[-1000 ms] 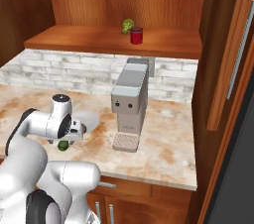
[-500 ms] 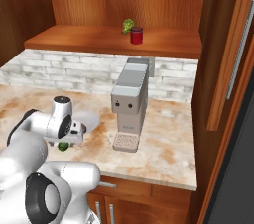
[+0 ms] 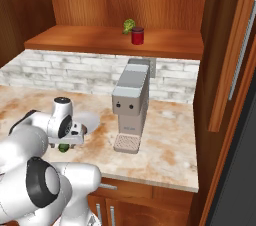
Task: Pick the avocado and bread from the counter and place them on the plate. Then pick the jam from the cabinet and place it next to the plate. Lastly close the cabinet door.
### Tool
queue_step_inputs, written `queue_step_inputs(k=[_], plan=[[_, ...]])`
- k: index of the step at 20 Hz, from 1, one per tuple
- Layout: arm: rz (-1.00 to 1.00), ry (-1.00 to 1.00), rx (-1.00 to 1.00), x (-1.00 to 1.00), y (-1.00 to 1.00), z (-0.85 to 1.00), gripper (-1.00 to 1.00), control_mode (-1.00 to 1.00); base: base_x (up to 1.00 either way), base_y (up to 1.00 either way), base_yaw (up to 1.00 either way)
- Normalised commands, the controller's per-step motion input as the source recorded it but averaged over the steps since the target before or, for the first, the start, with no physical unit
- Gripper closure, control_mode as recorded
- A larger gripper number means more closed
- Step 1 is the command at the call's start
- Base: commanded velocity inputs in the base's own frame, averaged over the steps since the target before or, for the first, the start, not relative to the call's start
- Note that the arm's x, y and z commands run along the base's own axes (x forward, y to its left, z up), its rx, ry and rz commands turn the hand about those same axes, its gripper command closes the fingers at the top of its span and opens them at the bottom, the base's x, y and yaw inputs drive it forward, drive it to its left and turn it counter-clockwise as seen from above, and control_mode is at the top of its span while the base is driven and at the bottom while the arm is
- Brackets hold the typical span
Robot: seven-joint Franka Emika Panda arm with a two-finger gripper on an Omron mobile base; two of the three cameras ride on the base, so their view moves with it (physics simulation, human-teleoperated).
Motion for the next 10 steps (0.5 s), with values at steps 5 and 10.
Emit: queue_step_inputs(k=[5, 10], plan=[[0.0, 0.02, 0.0, 0.0, 0.0, -0.14, -1.0, -1.0, 0.0, 0.0, 0.0], [0.0, 0.02, 0.0, 0.0, 0.0, -0.15, -1.0, -1.0, 0.0, 0.0, 0.0]])
